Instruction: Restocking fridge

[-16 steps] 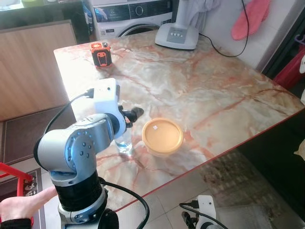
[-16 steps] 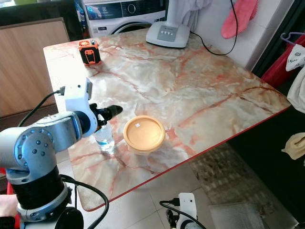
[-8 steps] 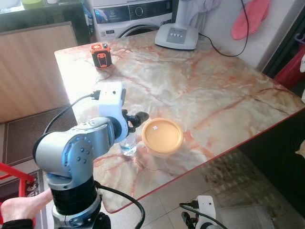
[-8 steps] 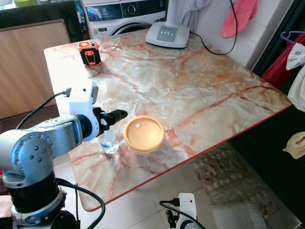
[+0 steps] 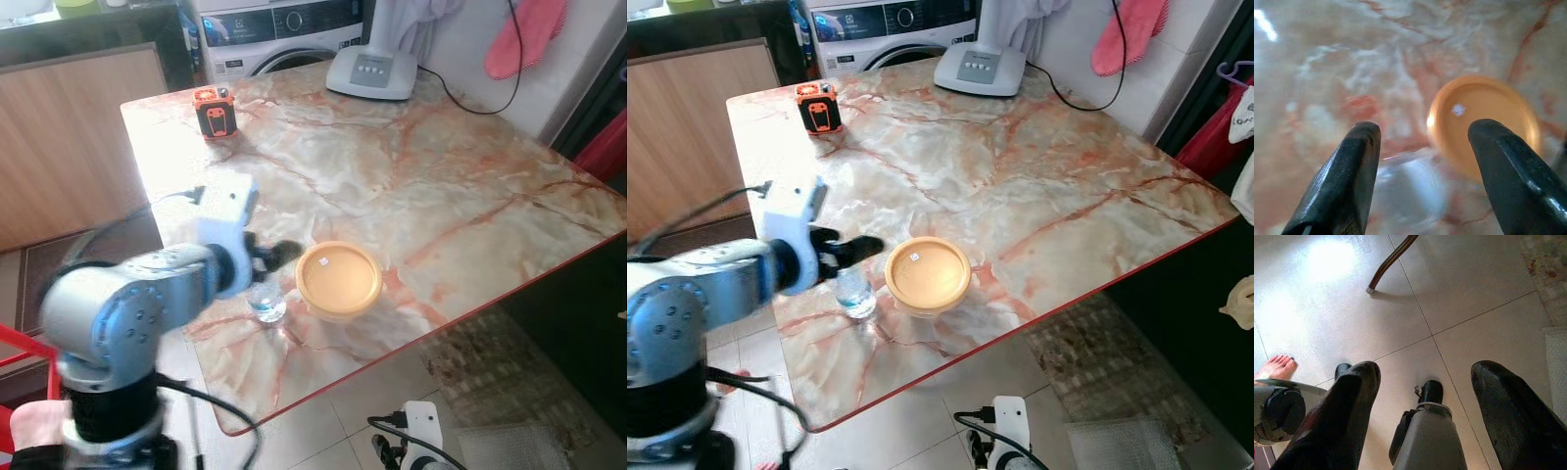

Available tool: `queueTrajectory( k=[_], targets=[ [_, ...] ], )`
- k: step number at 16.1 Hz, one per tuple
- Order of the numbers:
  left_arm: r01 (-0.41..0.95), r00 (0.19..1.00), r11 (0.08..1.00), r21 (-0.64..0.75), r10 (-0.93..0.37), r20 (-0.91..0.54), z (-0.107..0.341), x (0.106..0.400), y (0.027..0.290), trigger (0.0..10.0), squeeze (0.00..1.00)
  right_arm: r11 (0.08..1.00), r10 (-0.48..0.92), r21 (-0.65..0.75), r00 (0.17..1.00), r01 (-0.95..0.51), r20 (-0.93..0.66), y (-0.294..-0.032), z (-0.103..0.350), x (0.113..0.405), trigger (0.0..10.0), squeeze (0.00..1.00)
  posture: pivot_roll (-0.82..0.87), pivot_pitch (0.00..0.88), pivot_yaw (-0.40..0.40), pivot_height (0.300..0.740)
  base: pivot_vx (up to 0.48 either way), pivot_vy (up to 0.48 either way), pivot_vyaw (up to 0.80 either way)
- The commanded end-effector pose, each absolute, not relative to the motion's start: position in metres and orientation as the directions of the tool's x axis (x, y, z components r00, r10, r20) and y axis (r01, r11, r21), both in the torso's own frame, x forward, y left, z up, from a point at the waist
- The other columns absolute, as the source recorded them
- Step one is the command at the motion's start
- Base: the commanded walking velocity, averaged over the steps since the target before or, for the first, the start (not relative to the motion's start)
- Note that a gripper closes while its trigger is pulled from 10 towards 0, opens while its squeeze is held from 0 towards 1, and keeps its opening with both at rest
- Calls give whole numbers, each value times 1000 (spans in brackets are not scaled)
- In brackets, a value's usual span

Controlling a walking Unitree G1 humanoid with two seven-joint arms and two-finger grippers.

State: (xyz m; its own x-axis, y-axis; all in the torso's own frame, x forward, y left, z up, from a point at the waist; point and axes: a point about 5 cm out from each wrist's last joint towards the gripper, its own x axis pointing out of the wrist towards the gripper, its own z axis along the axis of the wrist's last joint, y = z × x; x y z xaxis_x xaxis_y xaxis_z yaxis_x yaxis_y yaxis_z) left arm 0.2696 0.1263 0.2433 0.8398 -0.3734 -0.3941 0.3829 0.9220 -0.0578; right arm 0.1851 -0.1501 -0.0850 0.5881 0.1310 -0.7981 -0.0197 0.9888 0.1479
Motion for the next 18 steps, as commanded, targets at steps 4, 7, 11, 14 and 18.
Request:
queueTrajectory(
  k=[4,7,11,14,18],
  targets=[
    [453,816,889,63,-385,-430,254,266,143,10000,0,989,125,146,570,-8,-812,-152,-87,181,10000,0,183,84,-27,740,0,0,0],
    [560,756,826,65,-478,-447,254,258,134,10000,0,989,123,145,571,-7,-812,-152,-87,181,10000,0,176,83,-28,740,0,0,0],
    [585,728,810,45,-500,-469,249,258,129,10000,0,990,120,142,571,-6,-812,-152,-87,181,10000,0,166,78,-29,740,0,0,0],
    [569,733,820,59,-474,-487,248,260,133,10000,0,990,119,142,571,-5,-813,-153,-87,181,10000,0,167,75,-30,740,0,0,0],
    [549,745,830,95,-434,-507,249,261,142,10000,0,990,120,142,569,-7,-813,-153,-87,181,10000,0,172,74,-29,740,0,0,0]
  ],
)
